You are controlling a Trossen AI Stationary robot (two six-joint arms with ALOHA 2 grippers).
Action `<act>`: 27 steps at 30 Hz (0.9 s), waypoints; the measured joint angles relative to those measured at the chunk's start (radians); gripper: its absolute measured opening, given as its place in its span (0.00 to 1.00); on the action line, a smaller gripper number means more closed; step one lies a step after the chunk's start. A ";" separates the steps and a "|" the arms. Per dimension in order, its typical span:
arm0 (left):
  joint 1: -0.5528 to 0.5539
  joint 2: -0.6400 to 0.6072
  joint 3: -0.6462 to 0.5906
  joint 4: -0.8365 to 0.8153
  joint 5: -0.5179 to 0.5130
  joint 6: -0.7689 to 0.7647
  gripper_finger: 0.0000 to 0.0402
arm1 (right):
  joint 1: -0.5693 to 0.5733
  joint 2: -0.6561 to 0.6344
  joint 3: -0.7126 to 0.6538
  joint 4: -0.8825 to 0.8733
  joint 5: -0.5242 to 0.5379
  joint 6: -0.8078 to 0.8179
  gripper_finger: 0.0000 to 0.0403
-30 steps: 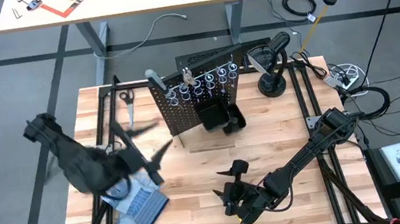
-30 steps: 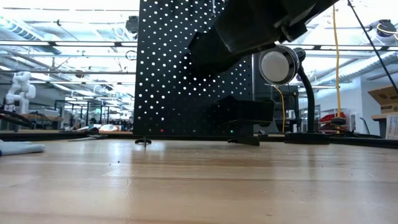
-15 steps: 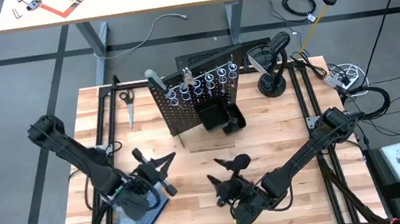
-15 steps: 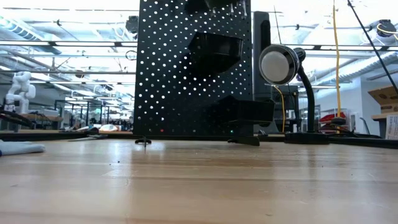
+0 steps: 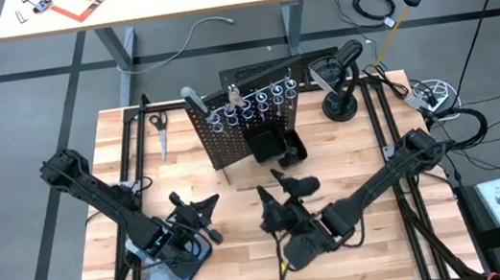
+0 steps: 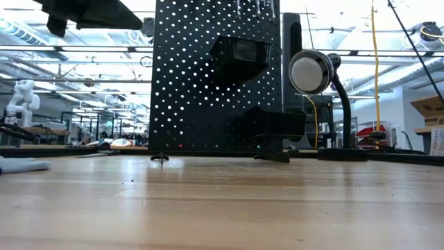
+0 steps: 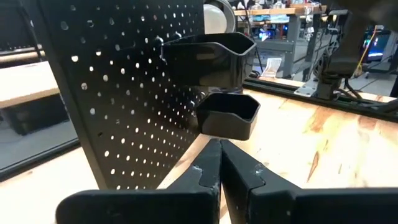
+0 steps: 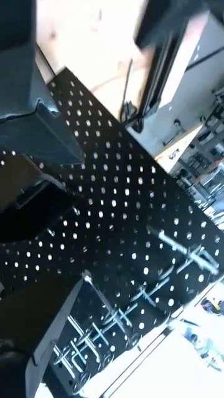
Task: Hang tools onto peg board
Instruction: Remove the gray screwdriver from the black pegboard
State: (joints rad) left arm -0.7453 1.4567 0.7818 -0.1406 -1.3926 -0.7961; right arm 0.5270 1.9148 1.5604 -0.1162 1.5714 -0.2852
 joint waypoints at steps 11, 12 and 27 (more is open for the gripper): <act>0.011 0.006 0.000 -0.013 0.001 0.080 0.03 | -0.077 -0.039 0.112 -0.001 -0.001 -0.231 0.74; 0.011 0.006 0.000 -0.018 0.001 0.078 0.03 | -0.073 -0.039 0.121 0.001 -0.001 -0.251 0.74; 0.066 0.006 0.000 -0.024 0.002 0.076 0.03 | 0.021 -0.043 0.139 -0.245 -0.012 0.105 0.74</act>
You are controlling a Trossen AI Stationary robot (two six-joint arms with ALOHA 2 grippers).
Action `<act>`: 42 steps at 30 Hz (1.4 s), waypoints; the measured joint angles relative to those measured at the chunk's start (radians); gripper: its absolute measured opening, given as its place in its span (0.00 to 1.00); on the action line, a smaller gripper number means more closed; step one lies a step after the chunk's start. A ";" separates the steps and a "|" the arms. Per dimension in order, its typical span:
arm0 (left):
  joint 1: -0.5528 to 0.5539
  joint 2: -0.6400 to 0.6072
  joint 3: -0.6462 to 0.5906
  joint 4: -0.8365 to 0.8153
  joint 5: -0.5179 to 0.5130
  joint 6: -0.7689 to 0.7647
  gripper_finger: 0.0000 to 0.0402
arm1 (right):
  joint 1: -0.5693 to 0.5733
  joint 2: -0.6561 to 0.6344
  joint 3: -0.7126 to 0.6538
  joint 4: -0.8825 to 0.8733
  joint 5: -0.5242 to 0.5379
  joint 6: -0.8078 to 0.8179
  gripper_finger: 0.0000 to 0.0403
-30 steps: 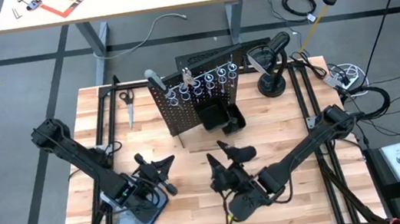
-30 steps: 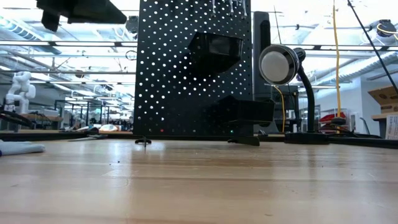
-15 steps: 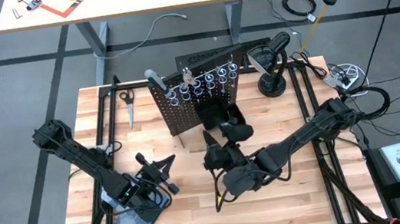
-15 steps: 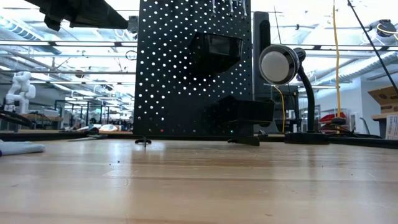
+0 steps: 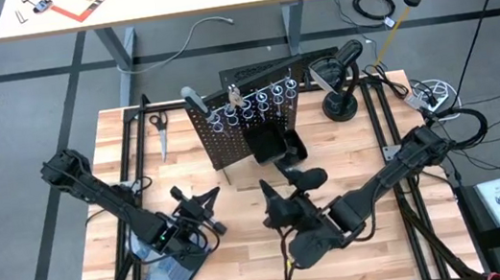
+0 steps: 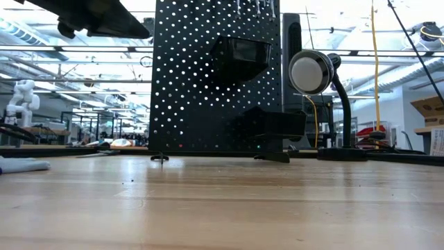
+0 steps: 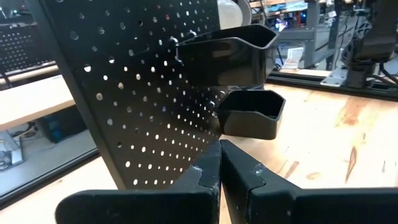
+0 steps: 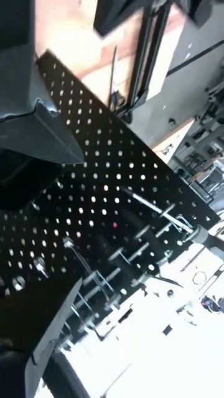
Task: Hang tools onto peg board
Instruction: Remove the gray screwdriver from the black pegboard
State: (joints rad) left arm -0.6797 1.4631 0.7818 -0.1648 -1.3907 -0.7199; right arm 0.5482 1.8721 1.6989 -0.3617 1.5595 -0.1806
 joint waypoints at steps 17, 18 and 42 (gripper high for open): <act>0.177 0.000 0.000 0.041 0.309 -0.085 0.03 | 0.033 0.129 0.000 -0.269 -0.391 0.537 0.74; 0.189 0.000 0.000 0.047 0.348 -0.086 0.03 | 0.030 0.141 0.000 -0.269 -0.393 0.530 0.74; 0.236 0.069 0.001 0.131 0.450 -0.086 0.03 | 0.029 0.222 0.000 -0.258 -0.436 0.524 0.74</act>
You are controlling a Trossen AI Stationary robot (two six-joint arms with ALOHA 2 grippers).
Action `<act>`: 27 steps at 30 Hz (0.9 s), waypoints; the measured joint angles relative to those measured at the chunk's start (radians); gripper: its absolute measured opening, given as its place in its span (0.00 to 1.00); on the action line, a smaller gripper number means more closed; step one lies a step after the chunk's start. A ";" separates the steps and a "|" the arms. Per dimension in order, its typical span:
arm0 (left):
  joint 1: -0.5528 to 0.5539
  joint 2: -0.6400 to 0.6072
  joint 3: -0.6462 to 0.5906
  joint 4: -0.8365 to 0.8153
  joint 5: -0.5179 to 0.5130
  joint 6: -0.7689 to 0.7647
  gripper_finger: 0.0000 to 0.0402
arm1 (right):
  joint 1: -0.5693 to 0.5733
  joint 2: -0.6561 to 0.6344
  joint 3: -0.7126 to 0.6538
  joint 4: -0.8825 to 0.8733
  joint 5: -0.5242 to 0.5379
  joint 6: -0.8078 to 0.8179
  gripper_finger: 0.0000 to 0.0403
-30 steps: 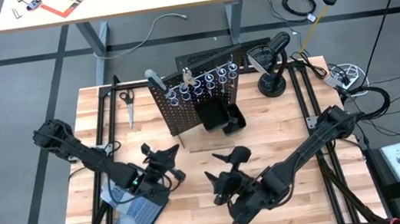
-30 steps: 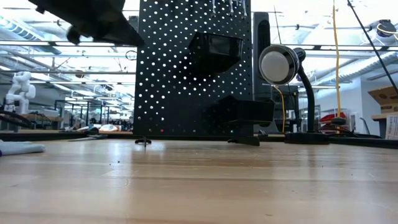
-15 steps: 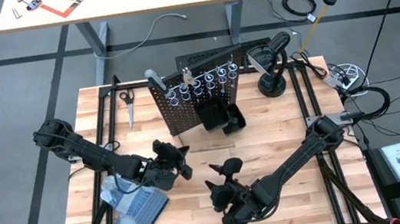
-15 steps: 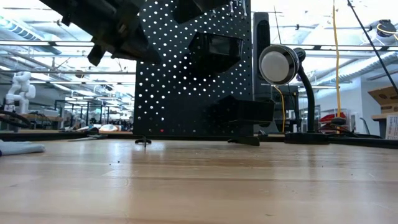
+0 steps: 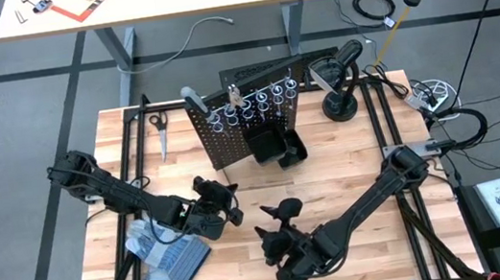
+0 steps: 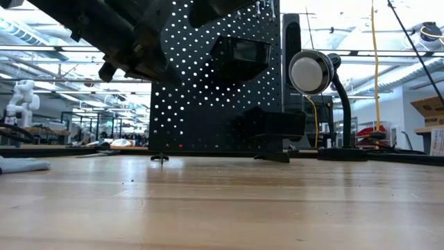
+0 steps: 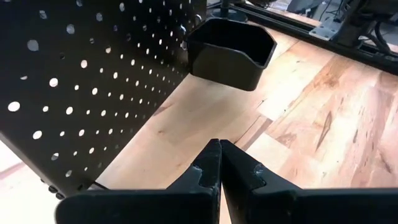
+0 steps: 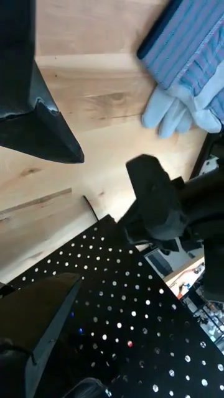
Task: Hang tools onto peg board
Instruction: Remove the gray screwdriver from the black pegboard
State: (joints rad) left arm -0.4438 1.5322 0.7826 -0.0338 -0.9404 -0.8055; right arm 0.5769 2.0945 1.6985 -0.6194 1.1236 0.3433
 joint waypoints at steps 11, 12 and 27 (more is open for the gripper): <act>-0.003 -0.019 0.029 0.000 0.024 0.127 0.03 | -0.094 0.000 0.000 0.213 -0.008 -0.249 0.74; -0.005 -0.030 0.040 0.003 0.023 0.155 0.03 | -0.098 0.000 0.000 0.254 -0.017 -0.289 0.74; -0.112 -0.438 0.129 0.104 -0.145 0.774 0.03 | -0.153 -0.026 0.092 0.639 -0.133 -0.789 0.74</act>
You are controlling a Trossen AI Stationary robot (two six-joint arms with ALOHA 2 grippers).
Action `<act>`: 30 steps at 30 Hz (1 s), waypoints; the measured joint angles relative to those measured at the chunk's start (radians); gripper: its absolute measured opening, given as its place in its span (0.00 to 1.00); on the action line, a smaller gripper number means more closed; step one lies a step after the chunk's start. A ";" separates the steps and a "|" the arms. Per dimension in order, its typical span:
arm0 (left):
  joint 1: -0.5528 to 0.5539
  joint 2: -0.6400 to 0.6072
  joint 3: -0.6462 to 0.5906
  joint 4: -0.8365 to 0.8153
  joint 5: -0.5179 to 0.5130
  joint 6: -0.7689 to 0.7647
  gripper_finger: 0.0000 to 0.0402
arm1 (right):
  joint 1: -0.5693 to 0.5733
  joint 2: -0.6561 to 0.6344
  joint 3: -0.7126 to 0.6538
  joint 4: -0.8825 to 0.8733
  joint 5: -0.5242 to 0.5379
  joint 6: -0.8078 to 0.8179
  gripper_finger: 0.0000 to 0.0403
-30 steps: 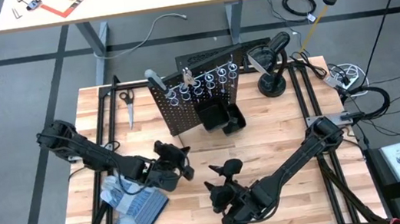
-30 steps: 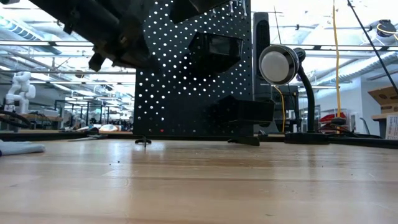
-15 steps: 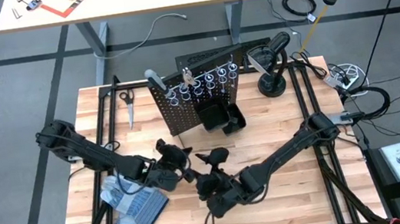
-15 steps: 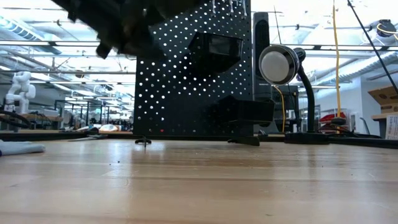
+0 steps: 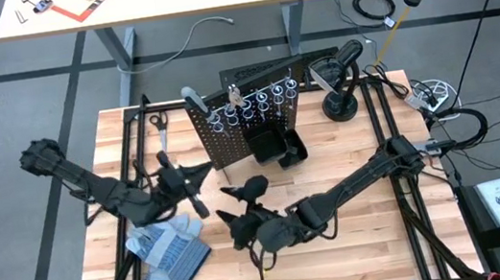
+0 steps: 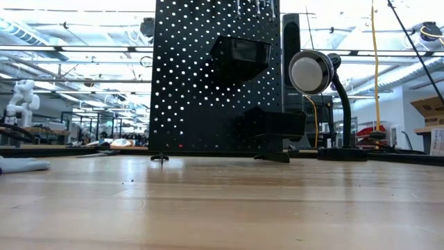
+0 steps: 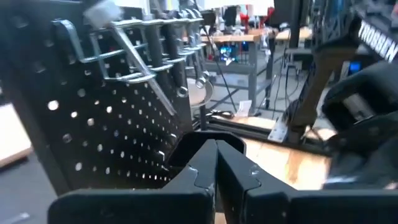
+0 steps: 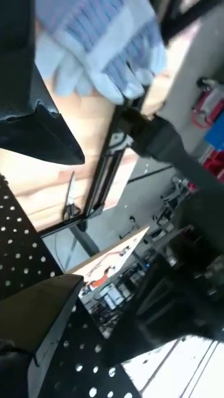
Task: Hang tools onto peg board
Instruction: Remove the gray screwdriver from the black pegboard
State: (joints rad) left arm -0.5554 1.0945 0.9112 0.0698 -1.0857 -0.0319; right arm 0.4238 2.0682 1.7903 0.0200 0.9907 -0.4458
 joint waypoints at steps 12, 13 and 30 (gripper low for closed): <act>-0.130 -0.015 0.000 -0.008 -0.057 -0.063 0.03 | 0.011 -0.268 0.002 0.209 -0.127 -0.253 0.74; -0.134 -0.015 0.000 -0.008 -0.062 -0.062 0.03 | 0.015 -0.302 0.001 0.206 -0.137 -0.292 0.74; -0.151 -0.014 -0.001 -0.080 -0.063 -0.064 0.03 | -0.050 -0.854 0.002 -0.237 0.067 -0.173 0.74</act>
State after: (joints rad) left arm -0.7064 1.0801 0.9104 -0.0104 -1.1488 -0.0963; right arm 0.3738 1.2144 1.7924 -0.2167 1.0578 -0.6192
